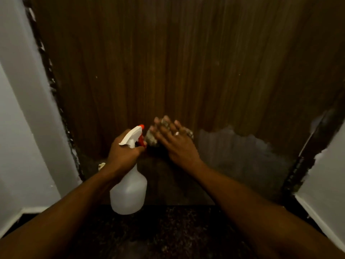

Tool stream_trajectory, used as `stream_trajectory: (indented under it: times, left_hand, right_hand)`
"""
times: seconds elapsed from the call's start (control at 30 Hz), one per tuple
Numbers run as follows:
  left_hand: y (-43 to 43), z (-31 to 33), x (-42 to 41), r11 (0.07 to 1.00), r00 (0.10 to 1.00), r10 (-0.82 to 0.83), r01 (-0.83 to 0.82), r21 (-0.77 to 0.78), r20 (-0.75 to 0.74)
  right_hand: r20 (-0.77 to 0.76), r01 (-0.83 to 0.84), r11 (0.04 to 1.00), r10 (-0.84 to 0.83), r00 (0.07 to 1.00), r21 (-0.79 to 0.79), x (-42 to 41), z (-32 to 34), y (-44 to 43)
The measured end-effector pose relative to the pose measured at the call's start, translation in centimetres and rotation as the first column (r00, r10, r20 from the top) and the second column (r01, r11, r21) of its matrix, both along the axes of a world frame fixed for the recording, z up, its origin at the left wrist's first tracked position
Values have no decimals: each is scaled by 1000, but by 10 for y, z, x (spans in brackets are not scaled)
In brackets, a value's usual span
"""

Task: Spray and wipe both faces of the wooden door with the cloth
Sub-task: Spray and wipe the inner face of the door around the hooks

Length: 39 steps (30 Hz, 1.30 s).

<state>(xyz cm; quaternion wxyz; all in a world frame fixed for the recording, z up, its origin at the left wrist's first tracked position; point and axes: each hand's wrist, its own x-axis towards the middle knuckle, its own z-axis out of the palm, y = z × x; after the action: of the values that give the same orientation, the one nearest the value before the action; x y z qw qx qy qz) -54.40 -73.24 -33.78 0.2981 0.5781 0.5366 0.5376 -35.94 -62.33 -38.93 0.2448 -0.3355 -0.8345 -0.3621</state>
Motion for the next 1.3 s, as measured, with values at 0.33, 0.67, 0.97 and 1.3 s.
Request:
stream_trajectory:
  times: [0.33, 0.67, 0.97, 1.3]
  left_hand:
    - [-6, -6, 40, 1000, 997, -12, 10, -26, -74]
    - [-2, -6, 75, 997, 998, -17, 12, -79, -63]
    - [-2, -14, 127, 994, 997, -50, 44, -98, -59]
    - [4, -24, 190, 988, 989, -140, 137, -71, -53]
  right_hand:
    - [-654, 192, 978, -196, 730, -79, 94, -4, 5]
    - [-494, 155, 980, -195, 847, -122, 131, -84, -7]
    - [-642, 197, 980, -158, 750, -11, 113, -2, 8]
    - [-823, 329, 927, -324, 467, -178, 210, -35, 7]
